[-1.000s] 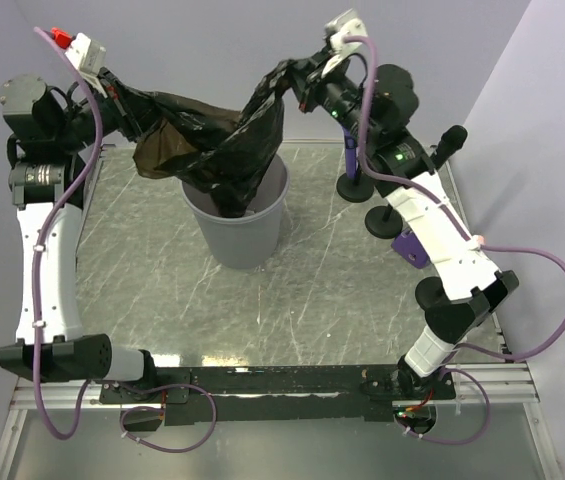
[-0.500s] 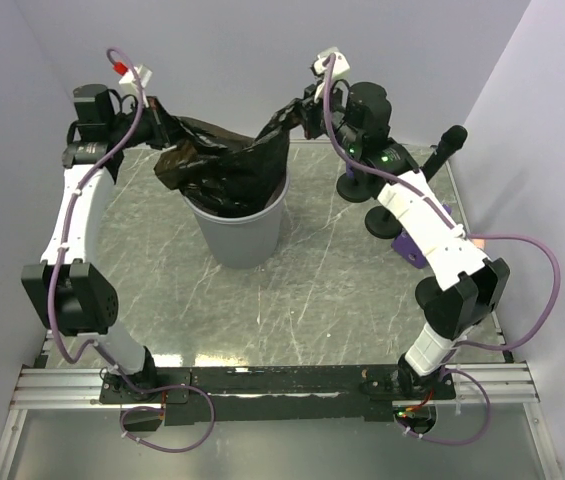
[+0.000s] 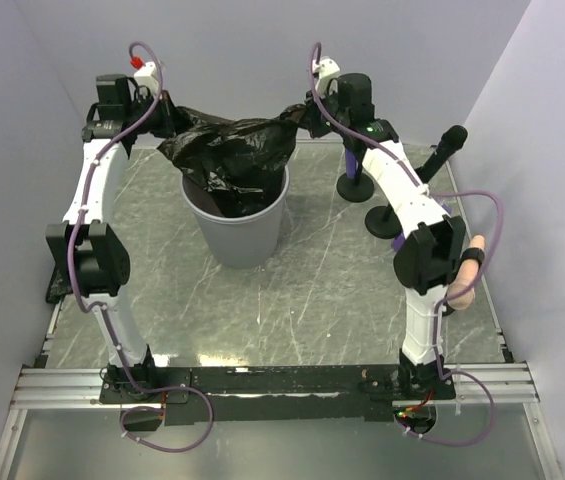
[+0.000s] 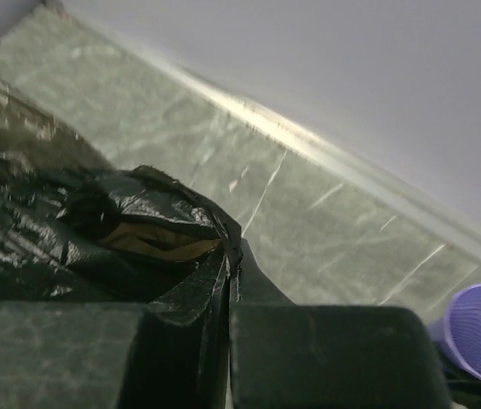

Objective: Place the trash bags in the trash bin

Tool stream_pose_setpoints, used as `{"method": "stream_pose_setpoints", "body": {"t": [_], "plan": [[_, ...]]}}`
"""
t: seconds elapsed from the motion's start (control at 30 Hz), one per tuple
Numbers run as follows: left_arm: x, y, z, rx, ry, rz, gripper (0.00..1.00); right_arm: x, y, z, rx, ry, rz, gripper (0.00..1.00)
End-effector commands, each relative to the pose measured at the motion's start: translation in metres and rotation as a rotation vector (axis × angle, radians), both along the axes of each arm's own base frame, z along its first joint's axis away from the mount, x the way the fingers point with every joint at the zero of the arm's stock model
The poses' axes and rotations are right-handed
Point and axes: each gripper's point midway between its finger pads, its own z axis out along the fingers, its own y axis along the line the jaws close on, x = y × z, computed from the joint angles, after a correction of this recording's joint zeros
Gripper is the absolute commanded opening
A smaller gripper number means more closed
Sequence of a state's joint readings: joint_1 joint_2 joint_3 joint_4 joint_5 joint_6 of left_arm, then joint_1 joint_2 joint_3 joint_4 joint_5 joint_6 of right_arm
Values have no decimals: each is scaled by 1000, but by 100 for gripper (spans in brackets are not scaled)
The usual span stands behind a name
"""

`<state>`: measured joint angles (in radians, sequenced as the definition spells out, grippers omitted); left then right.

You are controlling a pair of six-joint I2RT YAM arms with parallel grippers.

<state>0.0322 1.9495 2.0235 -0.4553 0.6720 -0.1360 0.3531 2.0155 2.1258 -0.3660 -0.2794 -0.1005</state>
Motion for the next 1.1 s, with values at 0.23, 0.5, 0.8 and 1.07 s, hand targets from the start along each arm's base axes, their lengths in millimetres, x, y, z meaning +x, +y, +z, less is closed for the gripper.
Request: {"method": "stream_pose_setpoints", "body": {"t": [0.23,0.5,0.8,1.07], "plan": [[-51,1,-58,-9,281,-80,13,-46,-15,-47,49,299,101,0],[-92,17,-79,-87,443,-114,32,-96,-11,-70,142,489,215,18],[-86,63,-8,-111,230,-49,59,-111,-43,-2,157,354,243,52],[-100,31,79,29,-231,-239,83,-111,-32,44,180,129,377,62]]}}
